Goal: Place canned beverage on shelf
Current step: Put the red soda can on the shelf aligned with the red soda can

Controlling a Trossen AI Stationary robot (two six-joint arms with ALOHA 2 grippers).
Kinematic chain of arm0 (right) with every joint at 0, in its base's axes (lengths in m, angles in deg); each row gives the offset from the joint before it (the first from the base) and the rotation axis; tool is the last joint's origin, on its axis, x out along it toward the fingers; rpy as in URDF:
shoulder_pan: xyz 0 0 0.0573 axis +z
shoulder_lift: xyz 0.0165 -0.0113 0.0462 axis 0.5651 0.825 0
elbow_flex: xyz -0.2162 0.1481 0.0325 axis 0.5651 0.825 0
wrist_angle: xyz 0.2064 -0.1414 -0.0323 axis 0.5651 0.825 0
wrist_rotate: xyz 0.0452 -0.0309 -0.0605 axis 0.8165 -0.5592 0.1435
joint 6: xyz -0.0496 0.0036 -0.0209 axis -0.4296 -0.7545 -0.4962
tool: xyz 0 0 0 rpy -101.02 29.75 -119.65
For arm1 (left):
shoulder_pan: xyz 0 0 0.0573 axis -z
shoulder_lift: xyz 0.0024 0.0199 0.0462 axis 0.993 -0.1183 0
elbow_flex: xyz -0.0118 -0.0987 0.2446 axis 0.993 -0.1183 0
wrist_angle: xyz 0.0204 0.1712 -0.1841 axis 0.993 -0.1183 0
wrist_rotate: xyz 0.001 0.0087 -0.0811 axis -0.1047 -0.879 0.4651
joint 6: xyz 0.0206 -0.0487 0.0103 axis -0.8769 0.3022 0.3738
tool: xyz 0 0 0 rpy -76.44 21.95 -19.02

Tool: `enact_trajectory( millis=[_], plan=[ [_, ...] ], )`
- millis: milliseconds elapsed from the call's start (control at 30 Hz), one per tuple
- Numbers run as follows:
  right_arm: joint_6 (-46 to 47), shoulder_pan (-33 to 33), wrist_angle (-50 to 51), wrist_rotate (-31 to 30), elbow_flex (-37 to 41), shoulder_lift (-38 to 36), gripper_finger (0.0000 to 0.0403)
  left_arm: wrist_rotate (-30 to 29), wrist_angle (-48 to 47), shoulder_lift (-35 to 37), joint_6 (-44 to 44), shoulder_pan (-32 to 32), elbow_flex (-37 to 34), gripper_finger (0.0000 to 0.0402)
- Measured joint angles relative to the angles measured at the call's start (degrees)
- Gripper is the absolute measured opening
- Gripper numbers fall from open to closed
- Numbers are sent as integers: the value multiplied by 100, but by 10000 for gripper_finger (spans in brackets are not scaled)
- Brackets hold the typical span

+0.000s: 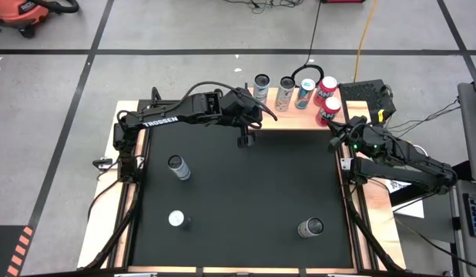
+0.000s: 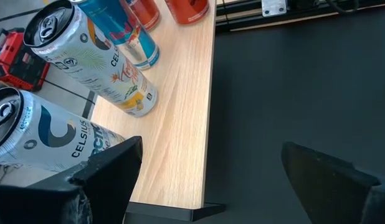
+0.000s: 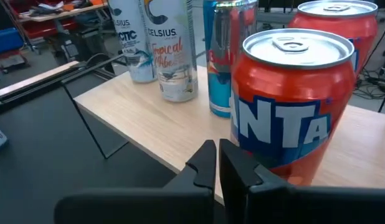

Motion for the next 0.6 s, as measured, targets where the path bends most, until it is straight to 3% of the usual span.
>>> enact_trajectory(
  millis=[200,600],
  plan=[
    [-56,0,-3,-561,0,52,0,1,4,0,0,-2,0,384],
    [-206,-2,-1,-893,0,57,0,0,1,0,2,0,0,384]
  ],
)
